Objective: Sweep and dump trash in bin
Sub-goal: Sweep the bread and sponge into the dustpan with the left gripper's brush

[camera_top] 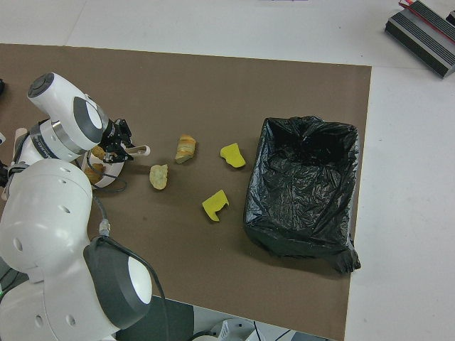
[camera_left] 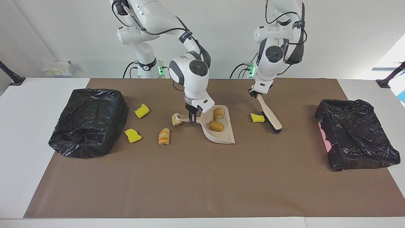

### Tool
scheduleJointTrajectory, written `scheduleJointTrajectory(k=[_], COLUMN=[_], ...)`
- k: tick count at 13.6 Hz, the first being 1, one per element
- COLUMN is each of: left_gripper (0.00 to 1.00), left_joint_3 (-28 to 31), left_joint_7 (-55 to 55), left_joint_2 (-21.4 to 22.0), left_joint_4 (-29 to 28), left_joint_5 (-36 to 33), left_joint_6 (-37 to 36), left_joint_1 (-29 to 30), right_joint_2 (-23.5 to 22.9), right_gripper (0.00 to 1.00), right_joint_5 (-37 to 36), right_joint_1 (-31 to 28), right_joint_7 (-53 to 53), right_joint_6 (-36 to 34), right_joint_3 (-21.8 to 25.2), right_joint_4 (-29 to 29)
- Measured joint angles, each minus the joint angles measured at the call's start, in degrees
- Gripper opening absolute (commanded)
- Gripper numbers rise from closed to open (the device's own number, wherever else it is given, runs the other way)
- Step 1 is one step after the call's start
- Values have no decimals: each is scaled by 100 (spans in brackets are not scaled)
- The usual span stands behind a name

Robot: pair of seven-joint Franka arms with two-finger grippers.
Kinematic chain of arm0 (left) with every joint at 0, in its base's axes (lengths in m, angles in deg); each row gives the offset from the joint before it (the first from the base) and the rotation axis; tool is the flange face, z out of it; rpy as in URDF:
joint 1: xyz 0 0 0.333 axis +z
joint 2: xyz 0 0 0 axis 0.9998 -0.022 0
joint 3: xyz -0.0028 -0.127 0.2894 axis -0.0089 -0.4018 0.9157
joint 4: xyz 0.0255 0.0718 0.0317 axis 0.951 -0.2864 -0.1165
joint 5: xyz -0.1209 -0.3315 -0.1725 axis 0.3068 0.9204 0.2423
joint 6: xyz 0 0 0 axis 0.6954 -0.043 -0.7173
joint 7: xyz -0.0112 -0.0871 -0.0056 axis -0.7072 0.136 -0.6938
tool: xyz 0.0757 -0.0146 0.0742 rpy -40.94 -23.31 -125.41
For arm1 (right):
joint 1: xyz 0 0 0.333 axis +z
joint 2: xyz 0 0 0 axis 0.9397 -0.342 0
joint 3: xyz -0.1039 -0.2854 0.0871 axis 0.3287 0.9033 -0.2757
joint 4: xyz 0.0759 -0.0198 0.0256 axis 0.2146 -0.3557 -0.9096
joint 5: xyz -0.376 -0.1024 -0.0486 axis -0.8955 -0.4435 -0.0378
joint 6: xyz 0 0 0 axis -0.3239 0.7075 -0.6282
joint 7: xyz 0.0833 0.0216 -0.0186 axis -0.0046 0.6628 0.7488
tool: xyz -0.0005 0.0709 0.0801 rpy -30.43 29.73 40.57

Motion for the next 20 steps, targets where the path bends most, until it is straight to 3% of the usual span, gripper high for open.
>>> scheduleJointTrajectory(k=[6,11,16,20], left_gripper=[0,0,0,0], left_joint_3=[-98,-492,-686,-604], left_joint_7=[97,220,222,203], left_joint_2=[-463,-1103,-1330,-1301], left_joint_4=[267,812,1242,1324], left_joint_5=[247,596,726,150], left_joint_6=[650,1227,1046,248], left_joint_1=[-468,-764,-766,-692], right_joint_2=[0,0,0,0], right_gripper=[0,0,0,0], right_joint_5=[0,0,0,0], right_joint_1=[-4,-7,-27,-33], right_joint_7=[0,0,0,0], right_joint_6=[44,75,115,115], right_joint_3=[0,0,0,0], right_joint_4=[-42,-60,-94,-98])
